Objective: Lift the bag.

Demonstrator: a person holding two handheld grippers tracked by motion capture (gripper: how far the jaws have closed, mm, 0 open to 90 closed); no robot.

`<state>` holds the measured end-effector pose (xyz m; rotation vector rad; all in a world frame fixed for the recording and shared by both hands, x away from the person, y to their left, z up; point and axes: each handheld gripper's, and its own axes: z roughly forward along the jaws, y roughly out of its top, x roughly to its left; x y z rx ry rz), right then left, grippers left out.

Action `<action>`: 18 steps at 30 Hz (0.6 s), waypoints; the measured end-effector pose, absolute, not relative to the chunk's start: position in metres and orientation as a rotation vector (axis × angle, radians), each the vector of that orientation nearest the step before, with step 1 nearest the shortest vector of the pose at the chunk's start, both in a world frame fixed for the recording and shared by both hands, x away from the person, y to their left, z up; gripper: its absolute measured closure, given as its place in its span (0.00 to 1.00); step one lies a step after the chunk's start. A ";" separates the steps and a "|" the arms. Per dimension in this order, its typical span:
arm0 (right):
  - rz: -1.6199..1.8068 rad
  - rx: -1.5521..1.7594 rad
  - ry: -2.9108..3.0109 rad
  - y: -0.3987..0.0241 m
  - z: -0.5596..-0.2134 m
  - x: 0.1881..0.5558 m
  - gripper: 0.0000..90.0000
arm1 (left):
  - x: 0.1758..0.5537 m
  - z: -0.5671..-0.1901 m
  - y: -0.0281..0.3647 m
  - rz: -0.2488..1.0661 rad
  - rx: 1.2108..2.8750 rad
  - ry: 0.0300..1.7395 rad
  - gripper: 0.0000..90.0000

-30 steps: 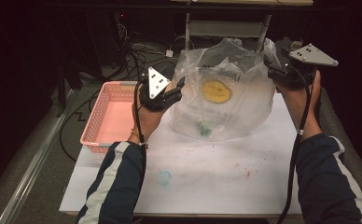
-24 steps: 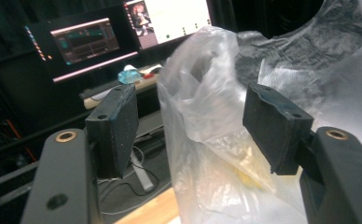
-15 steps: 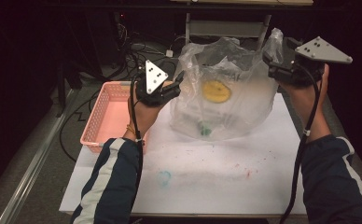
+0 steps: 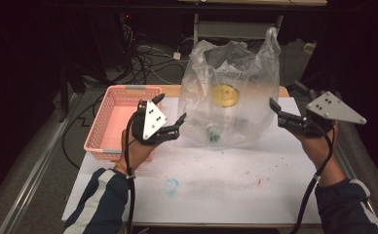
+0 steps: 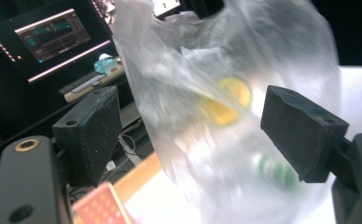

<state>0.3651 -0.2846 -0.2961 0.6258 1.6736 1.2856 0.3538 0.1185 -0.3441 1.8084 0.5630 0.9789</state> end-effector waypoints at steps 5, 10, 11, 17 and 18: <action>1.265 0.622 1.749 -0.289 -0.334 0.345 0.26 | 0.326 -0.374 0.129 0.957 1.895 0.551 0.20; 1.283 0.632 1.838 -0.299 -0.378 0.326 0.26 | 0.305 -0.410 0.141 0.920 1.938 0.595 0.19; 1.264 0.627 1.851 -0.300 -0.386 0.322 0.25 | 0.303 -0.416 0.143 0.896 1.953 0.615 0.19; 1.277 0.670 1.928 -0.306 -0.424 0.300 0.24 | 0.287 -0.441 0.154 0.846 2.043 0.660 0.17; 1.287 0.673 1.945 -0.306 -0.429 0.297 0.24 | 0.285 -0.442 0.156 0.841 2.048 0.662 0.17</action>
